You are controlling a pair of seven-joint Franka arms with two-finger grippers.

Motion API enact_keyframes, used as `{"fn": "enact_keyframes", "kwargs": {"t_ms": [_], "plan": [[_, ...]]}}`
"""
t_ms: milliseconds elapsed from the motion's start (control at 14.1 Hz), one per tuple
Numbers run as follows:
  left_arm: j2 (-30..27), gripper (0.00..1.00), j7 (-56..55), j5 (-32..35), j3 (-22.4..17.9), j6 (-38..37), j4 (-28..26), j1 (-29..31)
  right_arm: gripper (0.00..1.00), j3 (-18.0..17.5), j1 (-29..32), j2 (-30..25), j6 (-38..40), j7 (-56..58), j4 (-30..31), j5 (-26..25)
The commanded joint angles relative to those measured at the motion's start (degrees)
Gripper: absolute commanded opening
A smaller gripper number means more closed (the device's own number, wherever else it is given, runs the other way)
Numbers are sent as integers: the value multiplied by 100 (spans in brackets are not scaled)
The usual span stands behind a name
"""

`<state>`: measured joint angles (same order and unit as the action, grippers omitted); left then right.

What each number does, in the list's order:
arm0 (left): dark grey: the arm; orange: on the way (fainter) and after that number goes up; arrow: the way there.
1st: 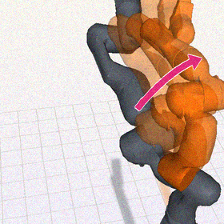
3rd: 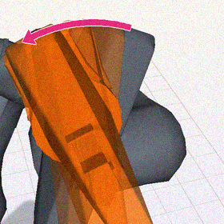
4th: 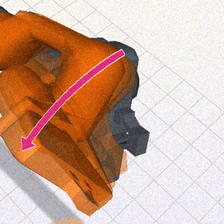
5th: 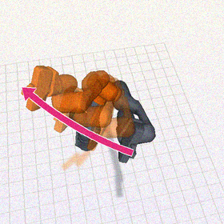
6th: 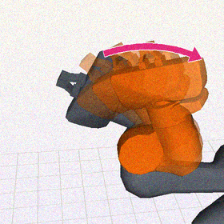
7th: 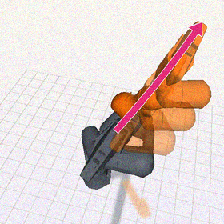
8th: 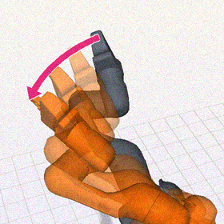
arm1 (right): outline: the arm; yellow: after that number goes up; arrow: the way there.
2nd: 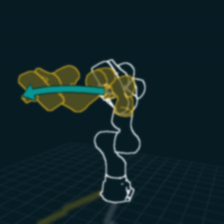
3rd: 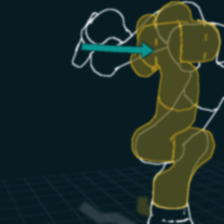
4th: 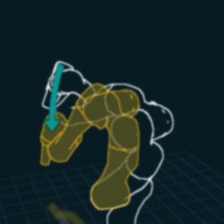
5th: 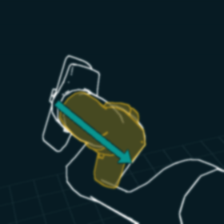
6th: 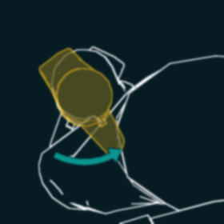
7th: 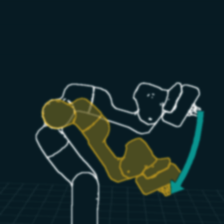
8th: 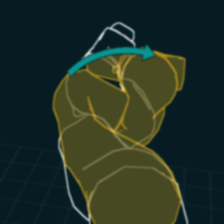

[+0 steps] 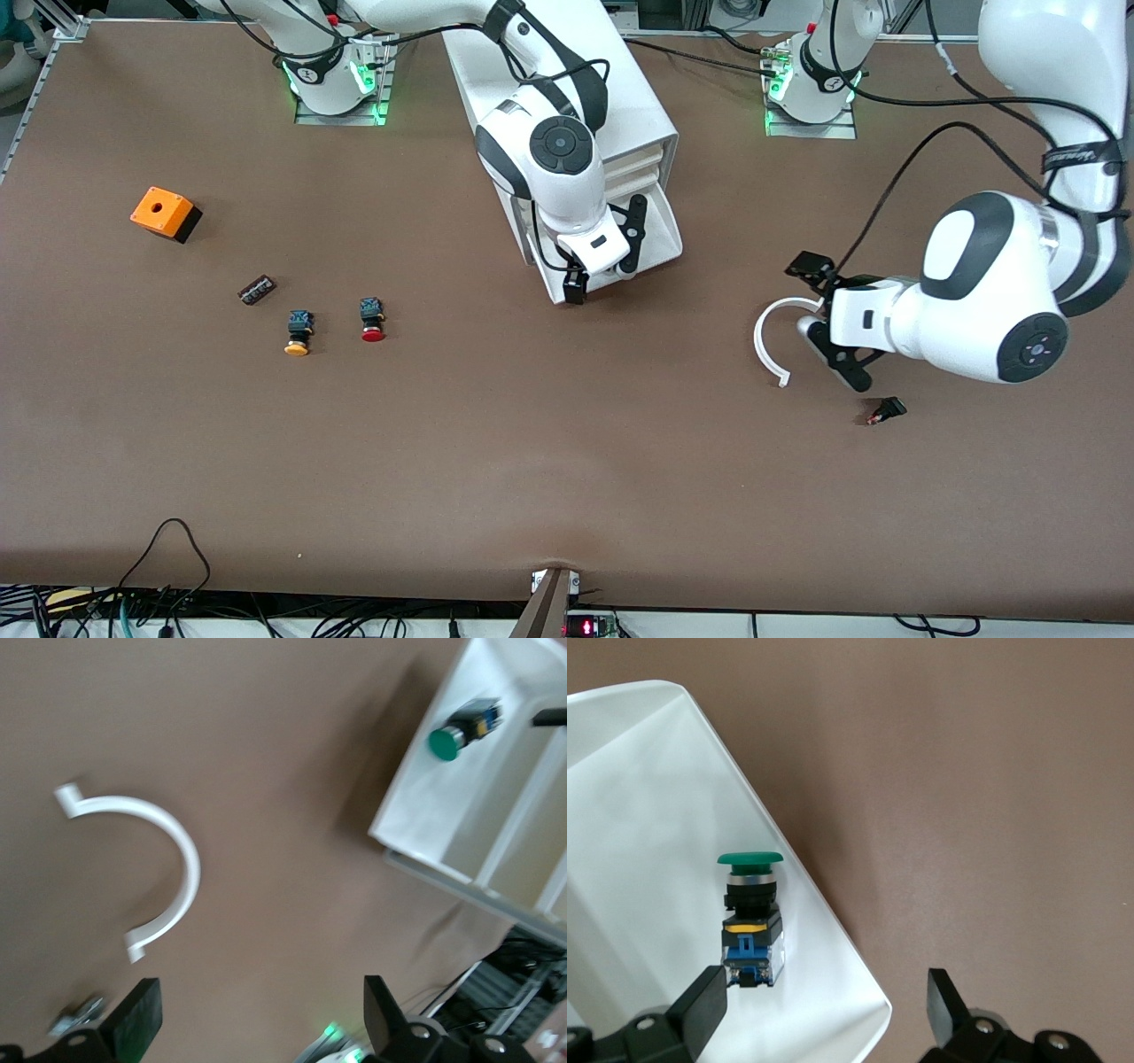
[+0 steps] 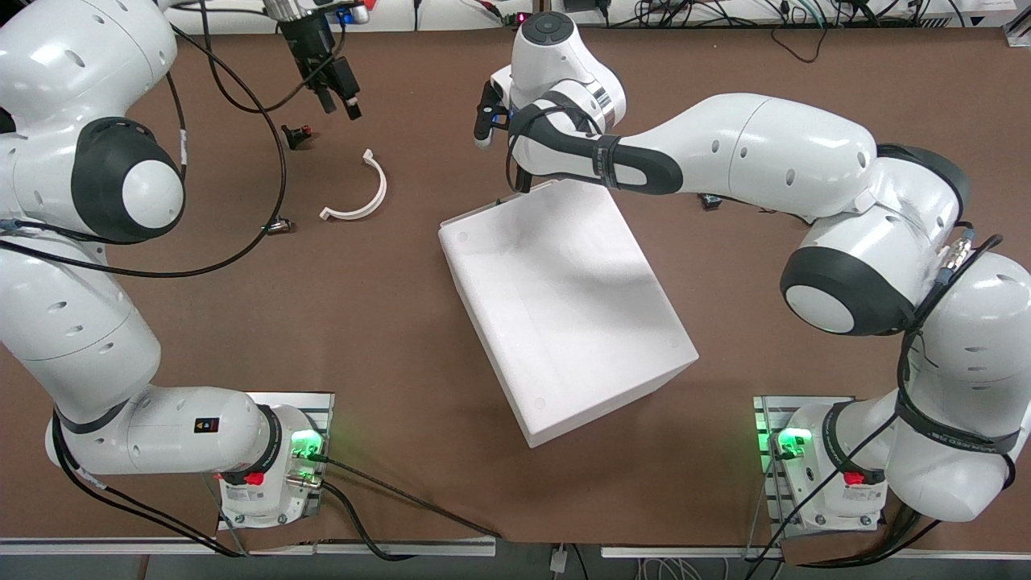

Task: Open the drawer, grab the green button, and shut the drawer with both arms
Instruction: 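Lower the right gripper onto the button while the left gripper withdraws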

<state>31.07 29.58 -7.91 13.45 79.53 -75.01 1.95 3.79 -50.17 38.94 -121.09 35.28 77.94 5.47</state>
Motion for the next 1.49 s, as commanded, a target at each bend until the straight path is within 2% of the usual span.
{"fn": "enact_keyframes", "kwargs": {"t_ms": [0, 142, 283, 425, 638, 708, 779, 921, 992, 1204, 1417], "plan": [[-153, 100, -250, 352, 0, -376, 416, -11, 100, 25, -71, 131, 59, 14, -174, 94], [-302, 100, -714, 709, 26, -841, 617, -63, 100, 25, -80, 148, 42, -3, -165, 120], [-670, 100, -1277, 1386, 149, -1010, 742, -116, 100, 34, -71, 219, 33, 5, -165, 470], [-935, 100, -1961, 1485, 176, -992, 742, -116, 100, 34, -80, 219, 42, 14, -156, 481], [-1180, 100, -2009, 1398, 79, -897, 576, -37, 100, 25, -89, 219, 77, 58, -147, 472], [-1330, 100, -2087, 1389, 1, -669, 296, -28, 100, 25, -89, 219, 77, 58, -130, 472], [-1584, 100, -2183, 1215, -331, -293, -46, -46, 100, 25, -80, 245, 68, 50, -130, 472], [-2224, 100, -2683, 740, -833, 655, -1220, -55, 100, 25, -80, 333, 42, 32, -130, 472], [-2471, 100, -2772, 747, -957, 1078, -1662, -89, 100, 25, -89, 385, 42, 32, -130, 481], [-2860, 100, -2791, 800, -1081, 1468, -2105, -274, 100, 25, -133, 465, 42, 23, -130, 455], [-3536, 100, -2800, 730, -1169, 2197, -2816, -389, 100, 25, -133, 465, 42, -3, -130, 498]]}}
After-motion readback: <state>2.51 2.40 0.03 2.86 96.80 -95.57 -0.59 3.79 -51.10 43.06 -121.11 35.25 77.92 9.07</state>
